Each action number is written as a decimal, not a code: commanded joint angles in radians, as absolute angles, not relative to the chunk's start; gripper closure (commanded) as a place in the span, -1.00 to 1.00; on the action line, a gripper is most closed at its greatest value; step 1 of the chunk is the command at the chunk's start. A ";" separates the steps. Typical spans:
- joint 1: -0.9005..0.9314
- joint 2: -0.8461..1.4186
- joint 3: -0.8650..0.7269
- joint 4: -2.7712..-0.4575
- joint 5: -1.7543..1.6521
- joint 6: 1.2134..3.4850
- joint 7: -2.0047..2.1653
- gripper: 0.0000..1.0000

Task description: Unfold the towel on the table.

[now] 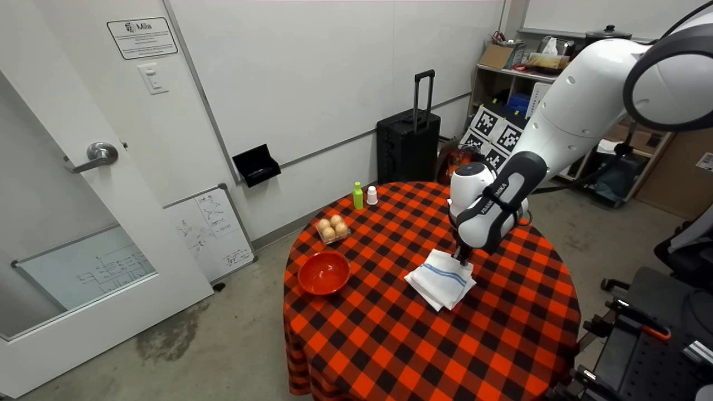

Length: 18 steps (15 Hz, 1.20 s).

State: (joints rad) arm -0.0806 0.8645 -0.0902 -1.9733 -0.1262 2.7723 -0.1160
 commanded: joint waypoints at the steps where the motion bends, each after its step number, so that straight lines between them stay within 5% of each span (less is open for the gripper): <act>1: -0.056 0.825 -0.129 -1.987 -0.150 2.809 -0.103 0.99; 18: -0.094 0.115 -0.280 -2.195 -0.465 2.666 -0.248 0.99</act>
